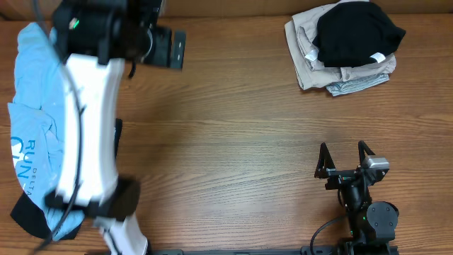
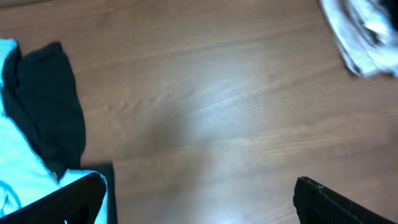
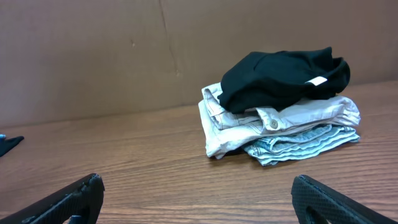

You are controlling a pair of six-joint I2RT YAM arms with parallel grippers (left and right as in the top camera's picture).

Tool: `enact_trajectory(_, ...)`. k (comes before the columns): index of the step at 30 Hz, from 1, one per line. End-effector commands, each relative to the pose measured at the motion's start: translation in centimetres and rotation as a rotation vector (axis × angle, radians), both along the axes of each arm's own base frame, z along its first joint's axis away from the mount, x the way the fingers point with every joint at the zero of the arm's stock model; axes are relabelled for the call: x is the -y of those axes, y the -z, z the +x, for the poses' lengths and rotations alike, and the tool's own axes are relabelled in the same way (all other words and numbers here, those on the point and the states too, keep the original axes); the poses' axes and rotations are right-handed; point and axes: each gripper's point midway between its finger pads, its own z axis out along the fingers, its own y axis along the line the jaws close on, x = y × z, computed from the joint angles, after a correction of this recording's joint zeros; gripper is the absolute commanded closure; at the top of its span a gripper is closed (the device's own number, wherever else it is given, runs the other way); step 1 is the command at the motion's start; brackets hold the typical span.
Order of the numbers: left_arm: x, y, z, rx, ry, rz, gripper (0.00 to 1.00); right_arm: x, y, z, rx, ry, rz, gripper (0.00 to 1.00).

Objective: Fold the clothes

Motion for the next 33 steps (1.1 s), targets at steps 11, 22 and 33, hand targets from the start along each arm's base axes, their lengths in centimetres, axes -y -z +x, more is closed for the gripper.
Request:
enact_trajectory(11, -4.8, -0.2, -13.5, 0.174, -0.046, 0.025, 0.0, 0.1, 0.2, 0.0, 0.005, 0.007, -0.001, 0.0)
enact_trajectory(22, -4.8, 8.3, -15.2, 0.645, -0.043, -0.095, 0.0, 0.1, 0.2, 0.0, 0.005, 0.007, -0.001, 0.0)
enact_trajectory(33, -4.4, 13.5, -14.9, 0.995, 0.004, -0.119, 0.0, 0.1, 0.2, 0.0, 0.005, 0.007, -0.001, 0.0)
